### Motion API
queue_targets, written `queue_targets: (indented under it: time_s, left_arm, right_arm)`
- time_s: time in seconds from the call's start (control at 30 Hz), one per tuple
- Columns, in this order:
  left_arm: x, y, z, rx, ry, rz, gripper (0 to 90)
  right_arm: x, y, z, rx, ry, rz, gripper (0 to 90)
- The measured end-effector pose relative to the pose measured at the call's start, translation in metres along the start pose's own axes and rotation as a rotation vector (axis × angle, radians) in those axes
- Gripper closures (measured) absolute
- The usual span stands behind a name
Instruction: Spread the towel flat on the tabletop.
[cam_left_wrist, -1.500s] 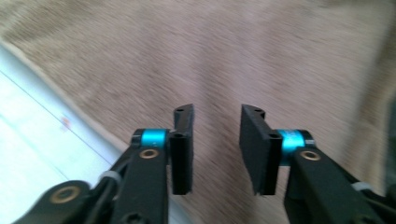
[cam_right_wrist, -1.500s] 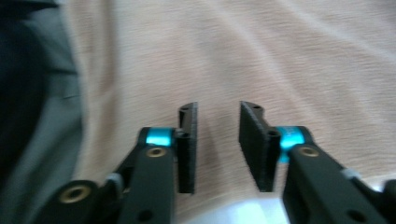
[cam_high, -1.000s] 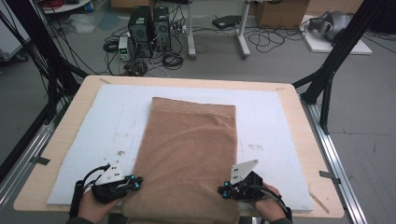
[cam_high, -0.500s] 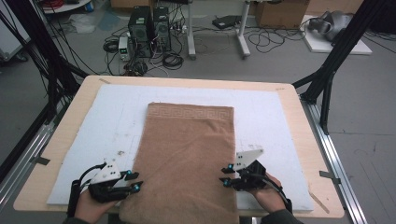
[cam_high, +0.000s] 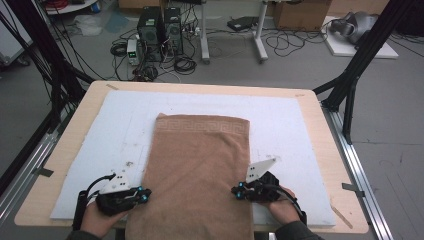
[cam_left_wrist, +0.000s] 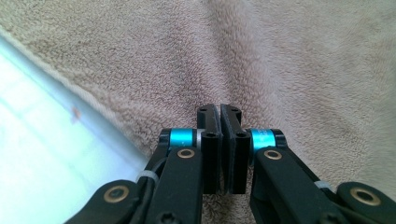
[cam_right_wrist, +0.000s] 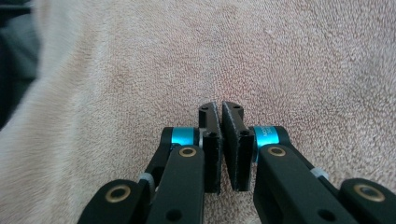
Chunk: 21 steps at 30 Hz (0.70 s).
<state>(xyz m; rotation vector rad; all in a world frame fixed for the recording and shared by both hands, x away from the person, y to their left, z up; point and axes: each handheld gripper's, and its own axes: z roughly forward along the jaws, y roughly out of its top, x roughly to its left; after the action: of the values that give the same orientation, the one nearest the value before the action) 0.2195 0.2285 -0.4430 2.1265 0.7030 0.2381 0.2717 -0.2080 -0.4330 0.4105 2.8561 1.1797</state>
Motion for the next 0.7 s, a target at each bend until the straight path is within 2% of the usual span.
queue_targets:
  time_s: [0.17, 0.23, 0.3, 0.37, 0.43, 0.47, 0.5, 0.53, 0.57, 0.6, 0.7]
  left_arm:
    - [-0.014, -0.01, -0.014, -0.006, -0.039, 0.005, 85.8]
    - [-0.015, -0.007, -0.016, -0.026, -0.03, 0.005, 77.4]
    - [-0.01, -0.001, -0.015, -0.041, -0.016, 0.002, 70.4]
    - [-0.002, 0.004, -0.01, -0.035, -0.004, -0.006, 64.3]
    - [0.004, 0.006, -0.001, -0.012, 0.0, -0.017, 63.5]
    - [0.006, 0.005, 0.004, 0.005, -0.014, -0.024, 64.2]
    - [0.007, 0.005, 0.008, 0.037, -0.023, -0.016, 67.7]
    - [0.006, 0.004, 0.009, 0.026, -0.007, -0.006, 72.1]
    - [0.005, 0.003, 0.009, 0.022, -0.002, -0.008, 80.4]
    - [0.005, 0.003, 0.008, 0.022, -0.001, -0.007, 85.1]
    - [0.002, 0.0, 0.003, 0.021, 0.0, -0.006, 88.2]
  right_arm:
    - [0.023, -0.004, -0.003, 0.013, 0.036, -0.03, 85.4]
    - [0.026, -0.003, -0.006, 0.0, 0.03, -0.047, 77.6]
    - [0.021, -0.001, -0.009, -0.018, 0.004, -0.031, 75.3]
    - [0.013, 0.002, -0.011, -0.021, -0.041, -0.018, 70.2]
    - [0.003, 0.005, -0.008, 0.007, -0.071, -0.01, 66.9]
    - [-0.002, 0.005, -0.005, 0.028, -0.083, 0.0, 66.9]
    - [-0.006, 0.004, -0.002, 0.035, -0.071, 0.015, 68.4]
    - [-0.008, 0.002, 0.001, 0.049, -0.06, 0.021, 71.6]
    - [-0.009, 0.0, 0.004, 0.045, -0.057, 0.028, 76.7]
    - [-0.009, -0.002, 0.003, 0.029, -0.026, 0.034, 86.3]
    - [-0.006, -0.004, 0.002, 0.021, 0.006, 0.025, 87.1]
